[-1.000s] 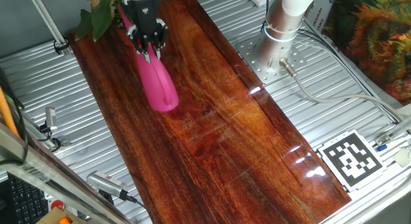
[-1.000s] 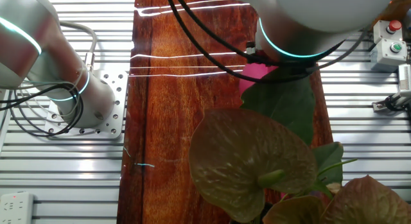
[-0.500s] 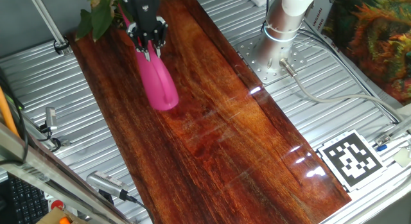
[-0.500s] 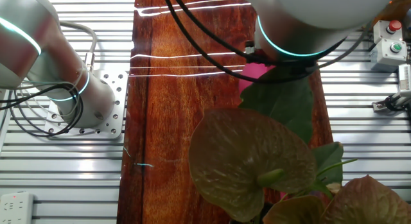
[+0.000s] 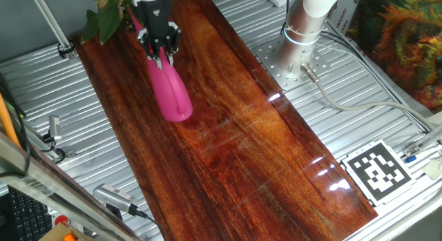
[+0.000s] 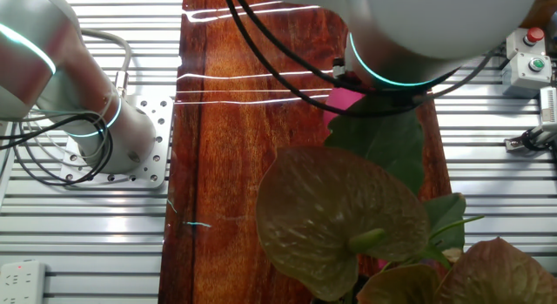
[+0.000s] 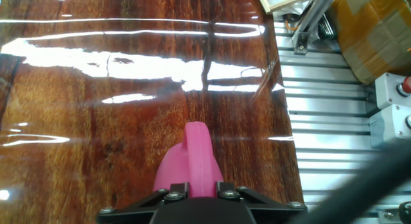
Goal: Water the plant
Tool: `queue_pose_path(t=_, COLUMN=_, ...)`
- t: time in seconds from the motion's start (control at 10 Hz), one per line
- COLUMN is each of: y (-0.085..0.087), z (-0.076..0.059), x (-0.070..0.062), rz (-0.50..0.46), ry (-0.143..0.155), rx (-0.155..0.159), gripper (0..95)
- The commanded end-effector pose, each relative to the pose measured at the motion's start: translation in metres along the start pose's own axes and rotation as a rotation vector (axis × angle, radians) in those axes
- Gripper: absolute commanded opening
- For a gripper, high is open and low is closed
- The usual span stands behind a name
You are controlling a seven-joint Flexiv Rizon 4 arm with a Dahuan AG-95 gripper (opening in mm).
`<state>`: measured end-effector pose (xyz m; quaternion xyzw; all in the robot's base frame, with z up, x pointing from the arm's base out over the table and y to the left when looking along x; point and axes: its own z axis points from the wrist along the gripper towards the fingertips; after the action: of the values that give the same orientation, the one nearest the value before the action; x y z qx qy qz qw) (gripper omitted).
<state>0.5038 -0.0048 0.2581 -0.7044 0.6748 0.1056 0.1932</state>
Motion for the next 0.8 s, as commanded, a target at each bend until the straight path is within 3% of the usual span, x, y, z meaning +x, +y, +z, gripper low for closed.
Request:
queue_pose_path(t=0.1, y=-0.0012, z=-0.0376, x=-0.0016, rz=0.001, ry=-0.004, rx=0.001, gripper=0.0)
queue_pose_path(t=0.5, y=-0.0012, z=-0.0376, x=-0.0016, rz=0.003, ry=-0.013, rx=0.000, gripper=0.0)
queue_pose_path(t=0.6, y=-0.0012, z=-0.0382, x=-0.0017, rz=0.009, ry=-0.030, rx=0.002, gripper=0.0)
queue_pose_path(t=0.8, y=-0.0011, z=-0.0374, x=-0.0013, rz=0.003, ry=-0.019, rx=0.004, gripper=0.0)
